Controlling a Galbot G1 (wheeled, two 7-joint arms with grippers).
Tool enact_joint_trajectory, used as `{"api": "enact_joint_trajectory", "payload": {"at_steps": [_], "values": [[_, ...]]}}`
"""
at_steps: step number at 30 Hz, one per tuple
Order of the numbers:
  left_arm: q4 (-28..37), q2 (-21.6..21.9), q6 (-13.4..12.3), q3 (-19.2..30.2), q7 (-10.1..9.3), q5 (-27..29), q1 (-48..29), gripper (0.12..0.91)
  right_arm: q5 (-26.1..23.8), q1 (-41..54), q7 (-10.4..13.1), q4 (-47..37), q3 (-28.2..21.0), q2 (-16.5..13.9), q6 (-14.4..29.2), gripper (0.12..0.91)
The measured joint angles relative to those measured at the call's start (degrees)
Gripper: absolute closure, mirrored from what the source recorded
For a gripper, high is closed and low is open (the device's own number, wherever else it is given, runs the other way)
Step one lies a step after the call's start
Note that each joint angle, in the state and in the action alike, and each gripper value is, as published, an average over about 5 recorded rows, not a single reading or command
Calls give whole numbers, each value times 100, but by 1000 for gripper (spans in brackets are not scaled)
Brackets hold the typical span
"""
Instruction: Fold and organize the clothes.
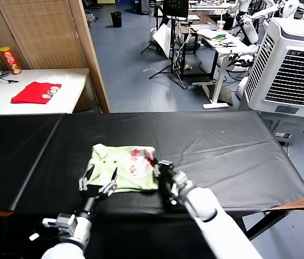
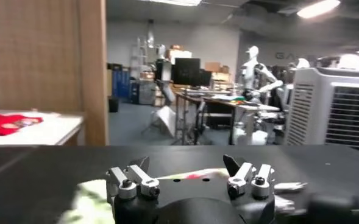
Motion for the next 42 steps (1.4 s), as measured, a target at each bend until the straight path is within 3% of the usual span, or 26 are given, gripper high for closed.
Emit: {"api": "enact_joint_trajectory", "payload": {"at_steps": [2, 6, 10, 13, 20, 26, 36, 42], "values": [[62, 48, -21, -26, 0, -5, 22, 232, -176, -107, 0, 128, 124, -347, 269, 765], [209, 151, -136, -41, 5, -75, 37, 232, -369, -432, 150, 458, 377, -876, 689, 535], [309, 224, -269, -39, -19, -164, 56, 232, -382, -943, 412, 930, 701, -1067, 840, 328], [297, 261, -219, -45, -144, -180, 116, 232, -276, -1419, 640, 1343, 1013, -1073, 914, 244], [21, 513, -152, -232, -312, -386, 590, 232, 343, -2850, 1315, 2156, 1729, -885, 1147, 227], [-265, 688, -130, -484, -389, -519, 1224, 232, 785, -3999, 1998, 2632, 2003, -581, 1049, 227], [-652, 847, 196, -1042, -330, -943, 2165, 232, 1117, -5461, 2826, 3644, 1934, -178, 234, 227], [-766, 857, 252, -1176, -323, -953, 2358, 232, 1233, -5912, 3010, 4085, 1863, -108, -130, 227]]}}
